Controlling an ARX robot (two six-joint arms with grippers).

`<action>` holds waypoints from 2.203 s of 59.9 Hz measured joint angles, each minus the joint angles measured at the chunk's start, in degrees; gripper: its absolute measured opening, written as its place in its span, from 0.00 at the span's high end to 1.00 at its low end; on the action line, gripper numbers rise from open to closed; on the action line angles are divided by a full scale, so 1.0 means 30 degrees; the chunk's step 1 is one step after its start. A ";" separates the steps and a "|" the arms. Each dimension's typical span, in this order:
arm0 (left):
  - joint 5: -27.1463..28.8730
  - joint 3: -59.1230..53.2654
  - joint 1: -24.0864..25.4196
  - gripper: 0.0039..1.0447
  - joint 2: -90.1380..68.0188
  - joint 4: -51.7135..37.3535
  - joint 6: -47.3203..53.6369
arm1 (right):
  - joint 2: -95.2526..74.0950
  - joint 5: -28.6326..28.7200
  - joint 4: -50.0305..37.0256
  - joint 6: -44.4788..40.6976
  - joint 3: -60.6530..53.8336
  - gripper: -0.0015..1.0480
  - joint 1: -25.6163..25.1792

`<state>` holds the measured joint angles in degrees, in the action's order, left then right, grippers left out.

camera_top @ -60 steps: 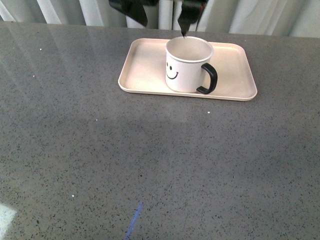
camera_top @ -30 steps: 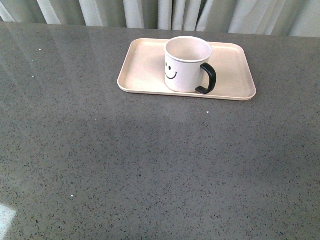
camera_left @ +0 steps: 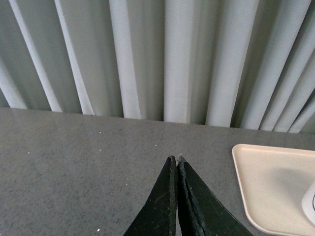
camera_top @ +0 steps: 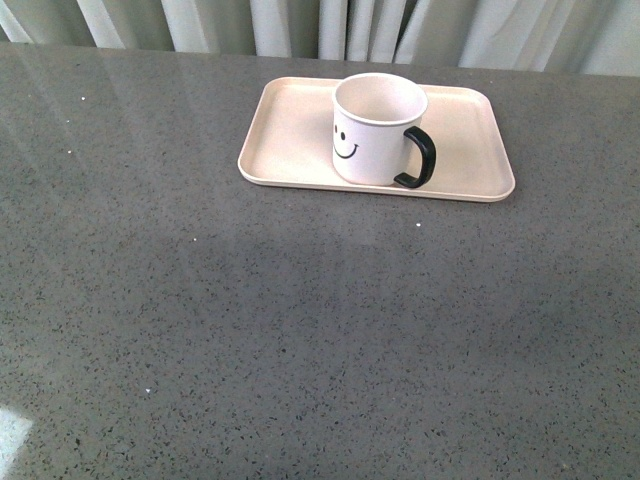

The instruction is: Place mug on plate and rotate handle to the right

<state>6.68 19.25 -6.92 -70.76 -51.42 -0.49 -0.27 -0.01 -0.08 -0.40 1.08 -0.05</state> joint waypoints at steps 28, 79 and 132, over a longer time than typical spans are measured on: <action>-0.2084 -0.4087 0.2222 0.99 0.5559 0.1617 0.0022 | 0.0000 0.0000 0.0000 0.0000 0.0000 0.09 -0.0007; -0.2229 -0.6164 0.2237 0.99 1.5679 0.9267 0.0036 | 0.0000 0.0000 0.0000 0.0000 0.0000 0.09 0.0000; -0.2229 -0.6156 0.2237 0.99 2.3212 1.7019 0.0044 | 0.0000 0.0007 0.0000 0.0000 0.0000 0.09 0.0000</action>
<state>-0.01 0.78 -0.21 -1.13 -0.36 -0.36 -0.27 0.01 -0.08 -0.40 1.08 -0.05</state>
